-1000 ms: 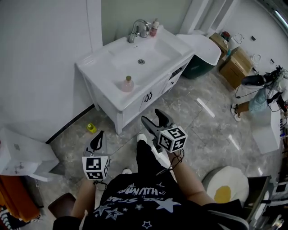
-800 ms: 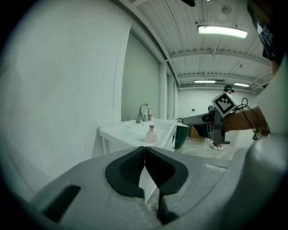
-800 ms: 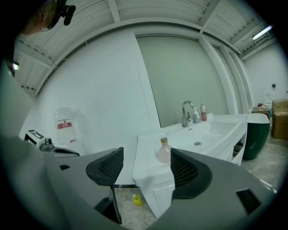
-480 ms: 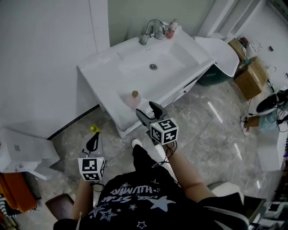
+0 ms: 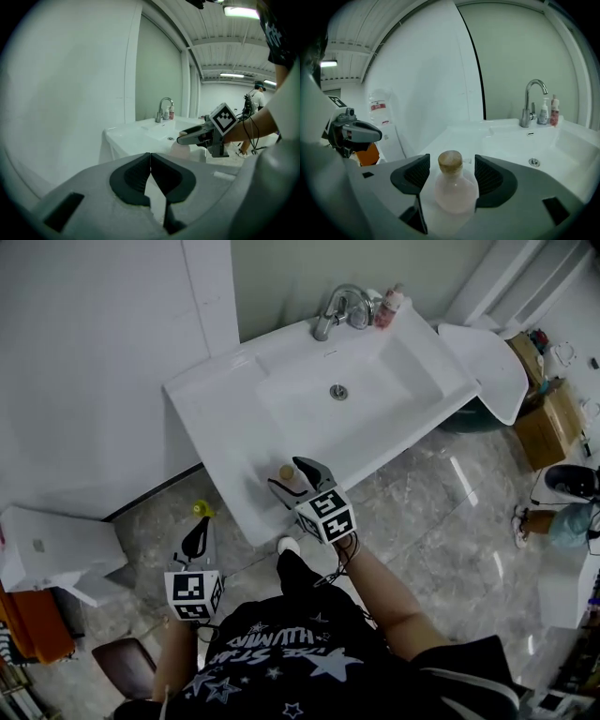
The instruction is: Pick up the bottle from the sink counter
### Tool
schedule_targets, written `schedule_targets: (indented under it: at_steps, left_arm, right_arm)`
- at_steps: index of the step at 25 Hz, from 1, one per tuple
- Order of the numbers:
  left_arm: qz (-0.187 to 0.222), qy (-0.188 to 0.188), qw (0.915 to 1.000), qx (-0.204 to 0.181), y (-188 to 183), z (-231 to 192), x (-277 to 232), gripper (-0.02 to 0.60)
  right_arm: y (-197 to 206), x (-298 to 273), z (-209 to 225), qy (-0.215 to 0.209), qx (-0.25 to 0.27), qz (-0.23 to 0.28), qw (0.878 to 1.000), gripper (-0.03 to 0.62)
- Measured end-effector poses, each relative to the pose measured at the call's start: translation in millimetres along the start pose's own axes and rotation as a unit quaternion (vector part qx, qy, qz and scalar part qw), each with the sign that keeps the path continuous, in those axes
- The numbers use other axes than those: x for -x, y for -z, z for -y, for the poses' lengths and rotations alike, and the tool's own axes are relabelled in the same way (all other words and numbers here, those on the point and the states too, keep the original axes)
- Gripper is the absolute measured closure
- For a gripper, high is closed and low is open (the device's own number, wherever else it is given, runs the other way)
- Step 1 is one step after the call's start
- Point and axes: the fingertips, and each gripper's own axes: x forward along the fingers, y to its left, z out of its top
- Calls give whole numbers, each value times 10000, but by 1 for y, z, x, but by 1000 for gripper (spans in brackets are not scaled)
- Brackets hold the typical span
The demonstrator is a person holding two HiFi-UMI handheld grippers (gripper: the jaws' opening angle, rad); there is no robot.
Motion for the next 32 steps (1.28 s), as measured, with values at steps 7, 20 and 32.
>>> schedule_targets:
  at_steps: [7,20,32]
  left_arm:
    - [-117,-185,9997,146,3,-4,-12,565]
    - [-7,-177,9995,254,9,-10,0,565]
    - [355,39,9993,62,11,-8,59,565]
  right_arm:
    - [9,-8,0,-81,306,-92,9995,401]
    - [-11,2,-6,140,363,46,9992,453]
    - [-53,66,-38,765,252,596,9950,453]
